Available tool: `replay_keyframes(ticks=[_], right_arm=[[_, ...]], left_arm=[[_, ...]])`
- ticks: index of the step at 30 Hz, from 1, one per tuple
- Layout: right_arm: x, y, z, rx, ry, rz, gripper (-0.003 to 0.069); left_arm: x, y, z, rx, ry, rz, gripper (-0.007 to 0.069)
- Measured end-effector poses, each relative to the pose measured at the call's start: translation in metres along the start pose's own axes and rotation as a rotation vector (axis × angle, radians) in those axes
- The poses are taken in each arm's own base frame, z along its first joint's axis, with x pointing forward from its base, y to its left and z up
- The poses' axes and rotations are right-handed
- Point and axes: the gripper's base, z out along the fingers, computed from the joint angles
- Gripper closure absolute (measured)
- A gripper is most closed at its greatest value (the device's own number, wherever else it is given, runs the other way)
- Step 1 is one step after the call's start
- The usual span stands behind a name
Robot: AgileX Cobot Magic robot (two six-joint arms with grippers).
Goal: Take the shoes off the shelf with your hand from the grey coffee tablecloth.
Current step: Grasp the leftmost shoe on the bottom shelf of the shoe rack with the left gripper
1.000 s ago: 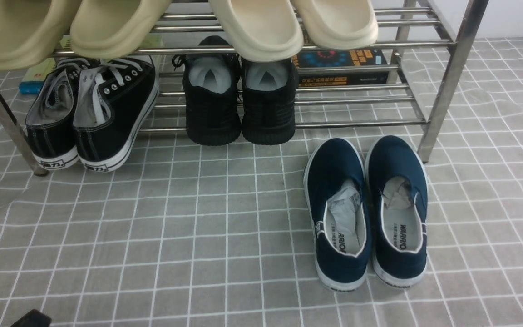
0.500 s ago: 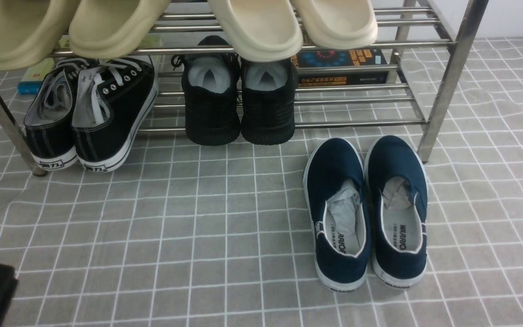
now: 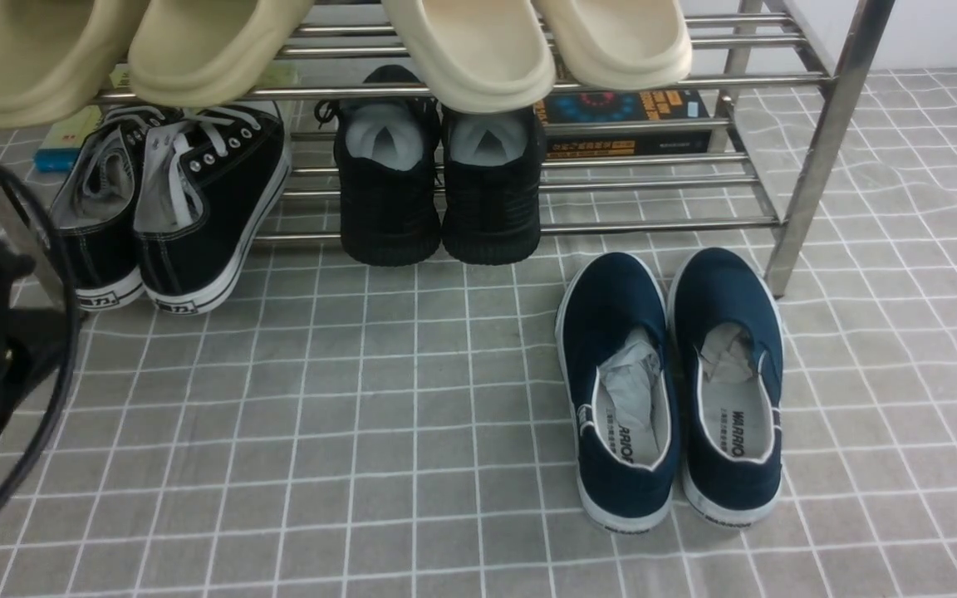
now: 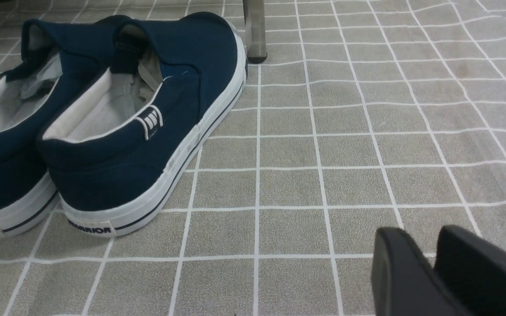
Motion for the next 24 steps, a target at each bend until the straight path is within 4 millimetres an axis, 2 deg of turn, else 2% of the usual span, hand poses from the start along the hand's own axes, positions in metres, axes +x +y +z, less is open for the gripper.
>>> replay_keyframes(ticks=[1,2,4,5,6,8,14,16,18,24], right_arm=[[0.0,0.0,0.0,0.0,0.0,0.0,0.0506],[0.0,0.0,0.0,0.0,0.0,0.0,0.0503],[0.0,0.0,0.0,0.0,0.0,0.0,0.0501],[0.0,0.0,0.0,0.0,0.0,0.0,0.0501],[0.0,0.0,0.0,0.0,0.0,0.0,0.0498],[0.0,0.0,0.0,0.0,0.0,0.0,0.0496],[0.0,0.0,0.0,0.0,0.0,0.0,0.0486],[0.0,0.0,0.0,0.0,0.0,0.0,0.0484],[0.0,0.0,0.0,0.0,0.0,0.0,0.0479],[0.0,0.0,0.0,0.0,0.0,0.0,0.0471]], left_arm=[[-0.001,-0.001,0.002,-0.002,0.001,0.002,0.0386],[-0.009,-0.008,0.014,-0.018,0.008,0.009,0.0318],[-0.021,-0.021,0.028,-0.016,-0.005,0.018,0.0221],[-0.022,-0.02,0.032,-0.023,-0.004,0.013,0.0214],[-0.032,-0.024,0.041,-0.035,-0.015,-0.014,0.0169],[-0.047,-0.022,0.053,-0.077,-0.028,-0.087,0.013],[-0.071,-0.008,0.078,-0.16,-0.051,-0.197,0.011],[-0.073,-0.008,0.084,-0.167,-0.047,-0.201,0.0109],[-0.077,-0.007,0.098,-0.182,-0.037,-0.205,0.0109],[-0.076,0.005,0.125,-0.225,-0.019,-0.215,0.0109]])
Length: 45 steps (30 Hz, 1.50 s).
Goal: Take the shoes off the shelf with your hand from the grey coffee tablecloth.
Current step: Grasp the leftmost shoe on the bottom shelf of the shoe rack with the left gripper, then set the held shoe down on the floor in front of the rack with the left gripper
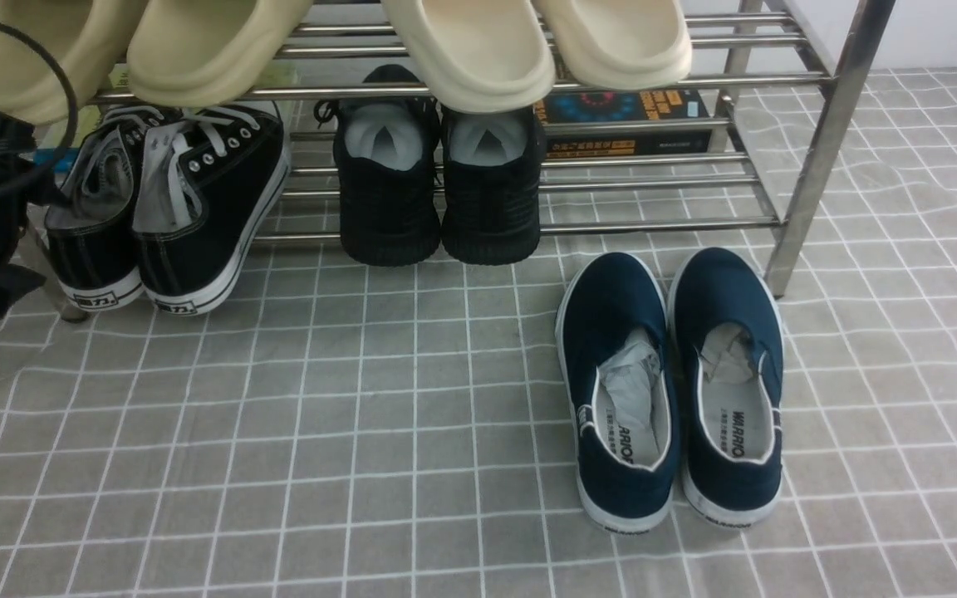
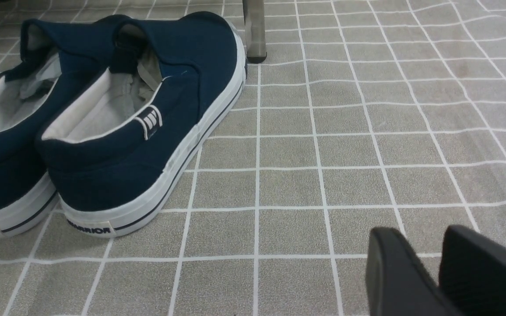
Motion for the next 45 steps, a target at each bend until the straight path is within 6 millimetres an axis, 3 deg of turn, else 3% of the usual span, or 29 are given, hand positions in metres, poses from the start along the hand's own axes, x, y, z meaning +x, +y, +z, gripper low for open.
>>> replay_keyframes(ticks=[4,11,24,39,45], right_arm=[[0.0,0.0,0.0,0.0,0.0,0.0,0.0466],[0.0,0.0,0.0,0.0,0.0,0.0,0.0456],[0.0,0.0,0.0,0.0,0.0,0.0,0.0438],[0.0,0.0,0.0,0.0,0.001,0.0,0.0428],[0.0,0.0,0.0,0.0,0.001,0.0,0.0423]], left_arm=[[-0.001,0.007,0.021,-0.015,-0.016,-0.006,0.0123],[-0.003,0.008,0.03,-0.003,-0.043,-0.007,0.0183],[0.0,0.014,0.037,-0.049,-0.003,0.005,0.0568],[0.008,0.013,0.003,-0.139,0.107,0.096,0.0592],[0.006,0.017,-0.02,-0.241,0.11,0.175,0.0592]])
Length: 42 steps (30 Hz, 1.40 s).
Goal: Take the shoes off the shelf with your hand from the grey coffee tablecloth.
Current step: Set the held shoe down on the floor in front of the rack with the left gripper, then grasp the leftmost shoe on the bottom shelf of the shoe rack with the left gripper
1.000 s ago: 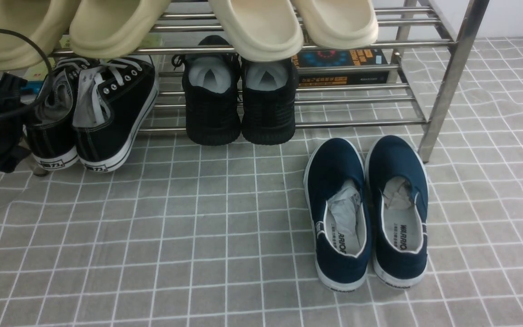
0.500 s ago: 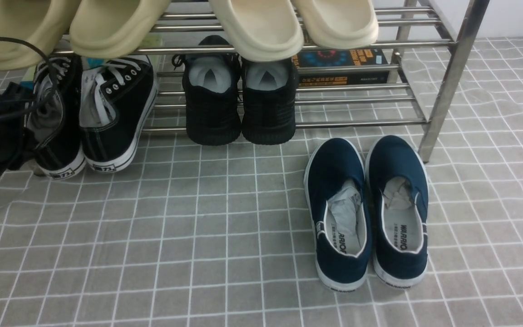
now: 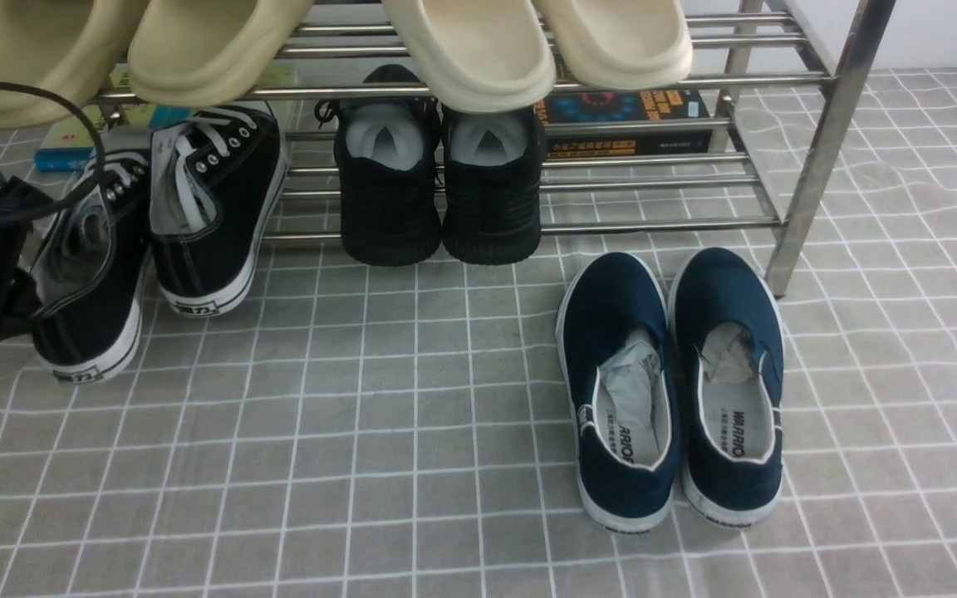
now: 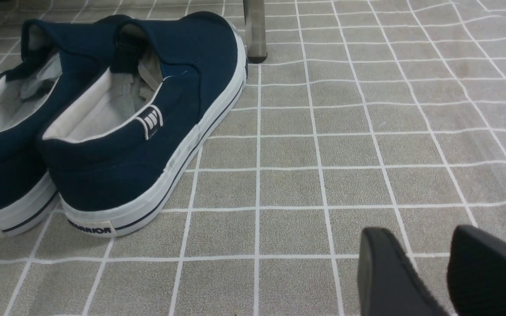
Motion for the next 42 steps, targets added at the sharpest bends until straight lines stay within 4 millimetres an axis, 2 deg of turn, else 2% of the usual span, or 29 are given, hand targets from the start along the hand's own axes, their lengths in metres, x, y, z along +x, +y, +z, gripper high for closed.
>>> replay_keyframes(ticks=[5,11,15,20,28,33,36,37,39,42], right_arm=[[0.0,0.0,0.0,0.0,0.0,0.0,0.0421],[0.0,0.0,0.0,0.0,0.0,0.0,0.042],[0.0,0.0,0.0,0.0,0.0,0.0,0.042],[0.0,0.0,0.0,0.0,0.0,0.0,0.042],[0.0,0.0,0.0,0.0,0.0,0.0,0.042],[0.0,0.0,0.0,0.0,0.0,0.0,0.042],[0.0,0.0,0.0,0.0,0.0,0.0,0.042],[0.0,0.0,0.0,0.0,0.0,0.0,0.042],[0.0,0.0,0.0,0.0,0.0,0.0,0.042],[0.0,0.0,0.0,0.0,0.0,0.0,0.042]], left_arm=[[0.002,0.017,-0.022,-0.172,-0.001,0.076,0.0593],[0.004,0.03,-0.041,-0.287,-0.006,0.071,0.0592],[0.01,0.036,-0.038,-0.306,0.019,0.057,0.0592],[0.027,0.054,-0.02,-0.356,0.087,0.045,0.0592],[0.029,0.057,-0.015,-0.358,0.088,0.051,0.0586],[0.03,0.058,-0.014,-0.367,0.098,0.068,0.053],[0.029,0.057,-0.015,-0.367,0.11,0.124,0.0412],[0.029,0.057,-0.015,-0.367,0.111,0.126,0.0405],[0.024,0.051,-0.019,-0.358,0.104,0.141,0.0309],[0.017,0.038,-0.027,-0.305,0.091,0.152,0.0232]])
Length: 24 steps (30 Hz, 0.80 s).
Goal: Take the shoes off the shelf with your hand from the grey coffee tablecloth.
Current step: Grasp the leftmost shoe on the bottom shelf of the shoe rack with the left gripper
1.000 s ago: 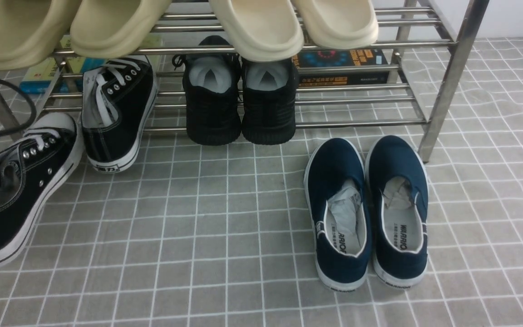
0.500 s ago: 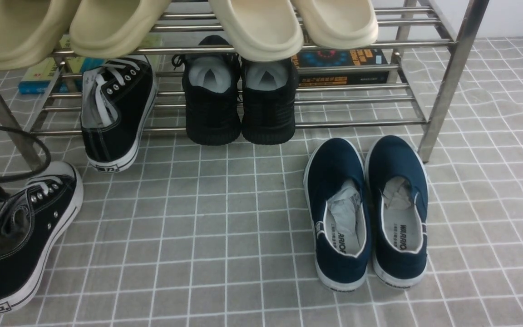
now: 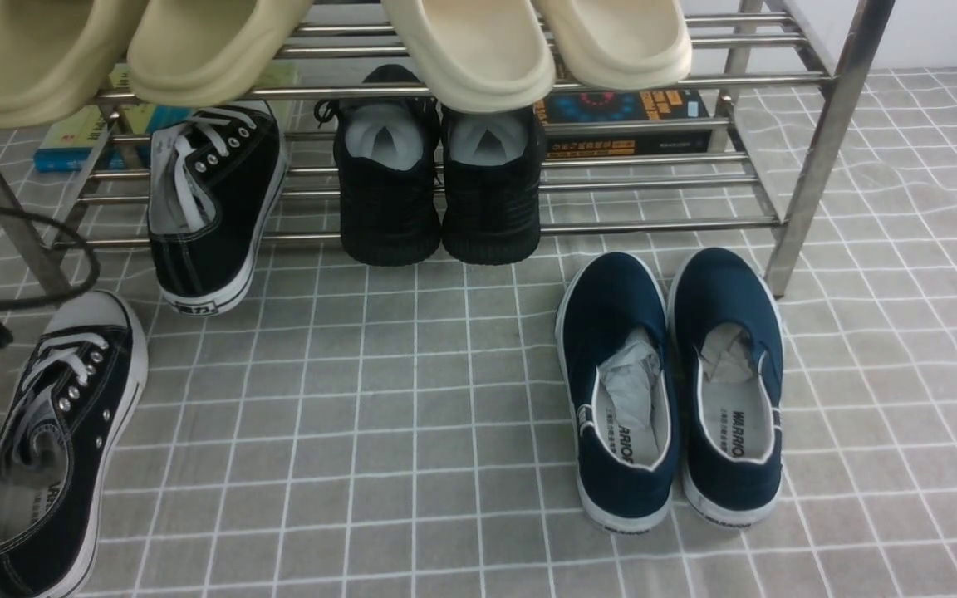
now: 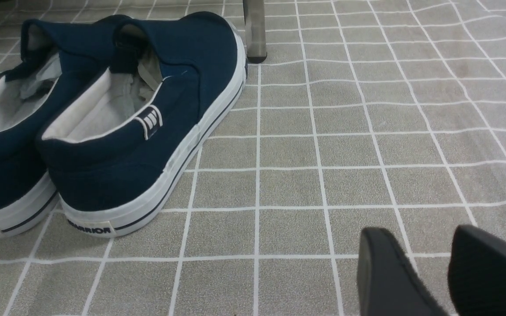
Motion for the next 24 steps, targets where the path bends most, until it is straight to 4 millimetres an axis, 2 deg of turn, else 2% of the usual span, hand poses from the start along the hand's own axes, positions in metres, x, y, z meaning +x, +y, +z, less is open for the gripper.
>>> replay_keyframes(ticks=[3,7,10,16,24], right_arm=[[0.0,0.0,0.0,0.0,0.0,0.0,0.042],[0.0,0.0,0.0,0.0,0.0,0.0,0.042],[0.0,0.0,0.0,0.0,0.0,0.0,0.042],[0.0,0.0,0.0,0.0,0.0,0.0,0.042],[0.0,0.0,0.0,0.0,0.0,0.0,0.042]], left_arm=[[-0.002,-0.012,-0.009,0.08,0.001,0.022,0.0201],[0.002,-0.048,-0.022,0.287,-0.061,0.088,0.0185],[0.003,-0.066,-0.022,0.376,-0.11,0.094,0.0183],[0.001,-0.094,-0.008,0.495,-0.171,0.061,0.0183],[-0.001,-0.109,0.025,0.517,-0.14,-0.009,0.019]])
